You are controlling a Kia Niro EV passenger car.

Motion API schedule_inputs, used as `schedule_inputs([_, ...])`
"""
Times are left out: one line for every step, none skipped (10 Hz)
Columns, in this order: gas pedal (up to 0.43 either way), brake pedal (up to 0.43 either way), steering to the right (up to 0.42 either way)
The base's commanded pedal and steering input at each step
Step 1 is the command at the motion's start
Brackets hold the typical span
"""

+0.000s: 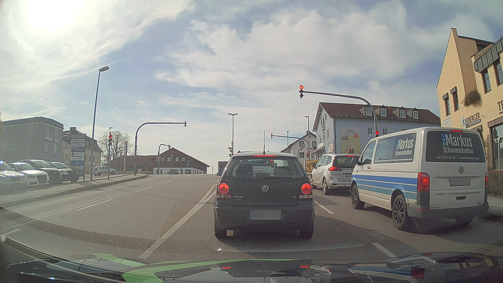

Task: Follow the waypoints while adhering to traffic rules and regulations

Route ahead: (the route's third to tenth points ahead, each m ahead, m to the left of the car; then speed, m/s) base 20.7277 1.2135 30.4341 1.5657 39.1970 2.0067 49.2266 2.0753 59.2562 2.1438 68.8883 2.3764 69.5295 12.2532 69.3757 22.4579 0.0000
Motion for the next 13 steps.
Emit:
schedule_inputs([0.000, 0.360, -0.032])
schedule_inputs([0.000, 0.354, -0.032])
schedule_inputs([0.000, 0.354, -0.032])
schedule_inputs([0.000, 0.354, -0.032])
schedule_inputs([0.000, 0.360, -0.032])
schedule_inputs([0.000, 0.354, -0.032])
schedule_inputs([0.000, 0.360, -0.032])
schedule_inputs([0.000, 0.354, -0.032])
schedule_inputs([0.000, 0.360, -0.032])
schedule_inputs([0.000, 0.360, -0.032])
schedule_inputs([0.000, 0.354, -0.032])
schedule_inputs([0.000, 0.354, -0.032])
schedule_inputs([0.000, 0.360, -0.032])
